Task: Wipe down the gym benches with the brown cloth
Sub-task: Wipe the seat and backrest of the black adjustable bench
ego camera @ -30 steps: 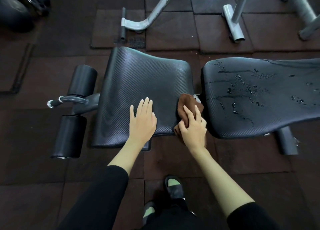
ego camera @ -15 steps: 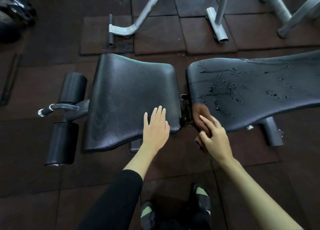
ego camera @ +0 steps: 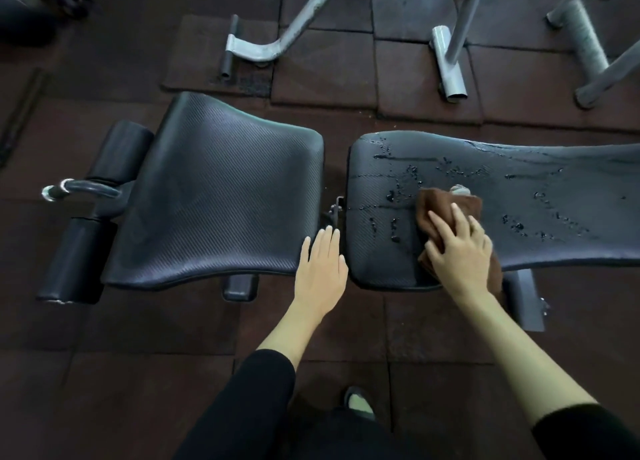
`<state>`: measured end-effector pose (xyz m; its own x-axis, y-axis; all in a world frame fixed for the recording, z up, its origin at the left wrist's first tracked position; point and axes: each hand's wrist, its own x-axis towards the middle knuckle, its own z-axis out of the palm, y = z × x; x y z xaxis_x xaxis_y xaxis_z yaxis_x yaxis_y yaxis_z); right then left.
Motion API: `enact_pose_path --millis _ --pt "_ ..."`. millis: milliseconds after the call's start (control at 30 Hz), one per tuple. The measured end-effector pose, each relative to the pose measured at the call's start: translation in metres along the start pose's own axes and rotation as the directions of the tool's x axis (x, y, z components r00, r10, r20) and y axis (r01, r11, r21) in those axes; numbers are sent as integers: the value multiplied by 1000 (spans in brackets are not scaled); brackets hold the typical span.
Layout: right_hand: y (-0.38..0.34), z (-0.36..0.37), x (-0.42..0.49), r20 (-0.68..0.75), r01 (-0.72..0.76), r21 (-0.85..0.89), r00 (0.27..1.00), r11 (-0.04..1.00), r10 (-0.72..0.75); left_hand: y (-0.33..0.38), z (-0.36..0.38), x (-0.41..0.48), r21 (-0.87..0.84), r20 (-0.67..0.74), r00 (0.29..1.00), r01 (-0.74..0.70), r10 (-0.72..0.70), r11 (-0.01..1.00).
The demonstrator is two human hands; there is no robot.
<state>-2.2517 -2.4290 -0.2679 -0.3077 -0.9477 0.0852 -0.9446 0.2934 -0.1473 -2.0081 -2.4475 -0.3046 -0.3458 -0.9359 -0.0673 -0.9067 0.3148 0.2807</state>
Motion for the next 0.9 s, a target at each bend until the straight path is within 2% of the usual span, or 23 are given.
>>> enact_pose_path --millis 167,267,400,500,567,600,700,800,900 --pt "-11 12 7 6 -21 -16 1000 1000 21 39 26 9 -162 -6 996 87 -89 983" --pt "-22 20 11 23 23 -40 999 999 -22 56 37 12 -287 -7 986 156 -166 945" --pt "-27 25 7 117 224 -62 969 973 -215 63 43 10 -386 -42 974 189 -222 903" --pt "-1 19 7 134 470 -58 878 881 -460 62 44 9 -392 -45 972 193 -229 900" --pt "18 15 10 144 530 -74 844 845 -517 60 44 9 -338 -51 975 188 -218 922" --pt "21 14 14 143 487 -81 869 870 -474 58 43 9 -295 -58 978 176 -201 939" --pt "7 18 22 108 217 -85 972 972 -207 43 37 10 -122 -120 984 115 -130 986" --pt "-22 27 24 94 72 -73 993 995 -65 18 25 13 73 -159 985 77 -64 994" --pt "-43 33 23 145 49 -67 989 997 -39 -6 15 16 171 -164 983 107 -79 979"
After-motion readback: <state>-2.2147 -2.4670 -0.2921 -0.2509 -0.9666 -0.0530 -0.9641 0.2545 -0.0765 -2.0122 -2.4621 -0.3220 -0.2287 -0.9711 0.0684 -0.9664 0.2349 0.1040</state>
